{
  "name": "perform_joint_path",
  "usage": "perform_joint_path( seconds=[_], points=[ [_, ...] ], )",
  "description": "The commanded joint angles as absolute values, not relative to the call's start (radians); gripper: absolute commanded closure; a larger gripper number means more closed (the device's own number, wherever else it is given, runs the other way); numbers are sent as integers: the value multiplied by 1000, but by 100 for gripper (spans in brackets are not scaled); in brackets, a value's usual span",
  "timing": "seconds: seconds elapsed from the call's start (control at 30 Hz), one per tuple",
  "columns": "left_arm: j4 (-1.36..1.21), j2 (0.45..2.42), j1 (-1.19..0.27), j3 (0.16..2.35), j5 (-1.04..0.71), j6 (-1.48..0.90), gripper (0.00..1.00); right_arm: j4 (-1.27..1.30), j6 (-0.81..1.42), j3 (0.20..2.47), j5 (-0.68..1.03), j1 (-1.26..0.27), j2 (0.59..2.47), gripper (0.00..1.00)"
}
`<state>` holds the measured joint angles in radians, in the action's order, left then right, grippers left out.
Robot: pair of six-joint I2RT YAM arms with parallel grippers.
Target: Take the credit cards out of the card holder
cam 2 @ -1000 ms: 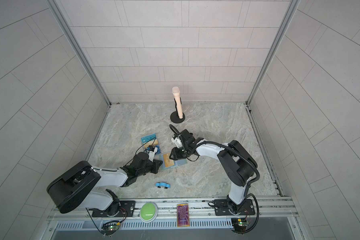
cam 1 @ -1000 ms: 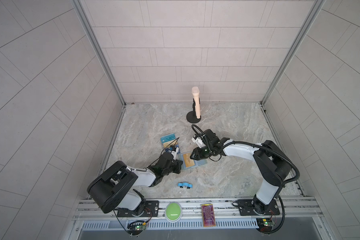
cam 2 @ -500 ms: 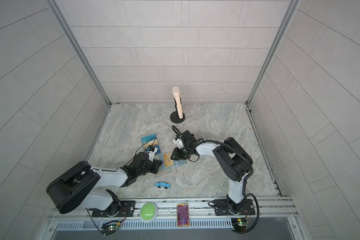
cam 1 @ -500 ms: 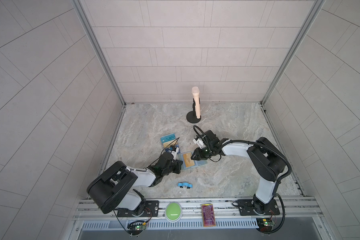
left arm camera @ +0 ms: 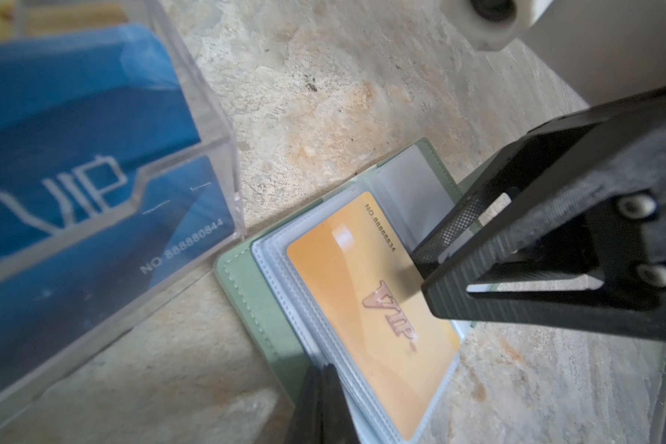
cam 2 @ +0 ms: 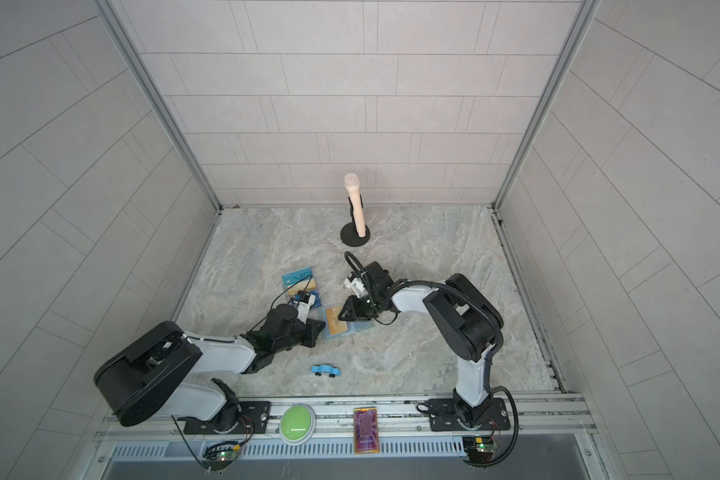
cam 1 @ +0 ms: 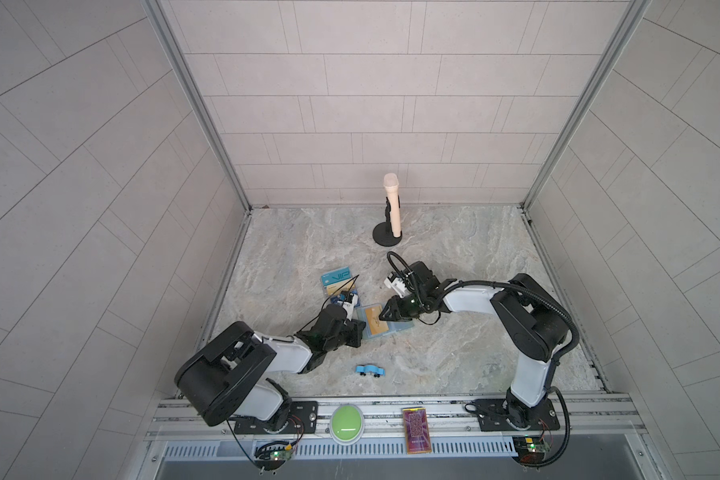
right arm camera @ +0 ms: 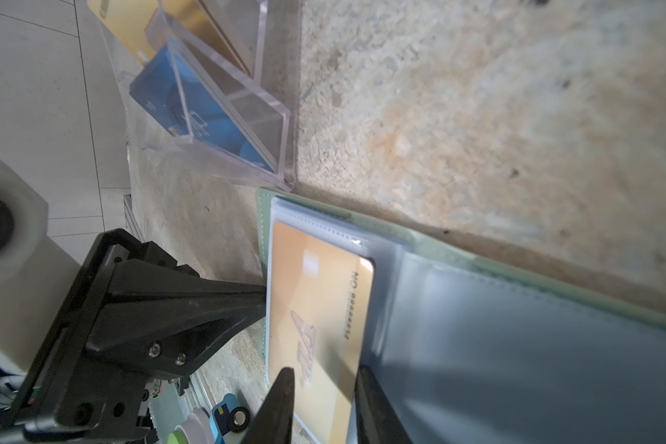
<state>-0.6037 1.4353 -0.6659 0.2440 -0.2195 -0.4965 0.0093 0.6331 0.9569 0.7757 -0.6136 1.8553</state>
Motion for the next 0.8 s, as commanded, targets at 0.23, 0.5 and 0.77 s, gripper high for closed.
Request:
perform_joint_path(
  seconds=[0.23,0.5,0.77],
  points=[
    [-491,1481,-673,237,-235,-478,100,178,737,892,875,-592,1861,70],
    [-486,1479,-673,239,-236,-479,100,290,787,852,935,-576,1843,70],
    [-474,1477,-673,245,-236,-478,100,360,808,827,970,-570,1838,70]
  ],
)
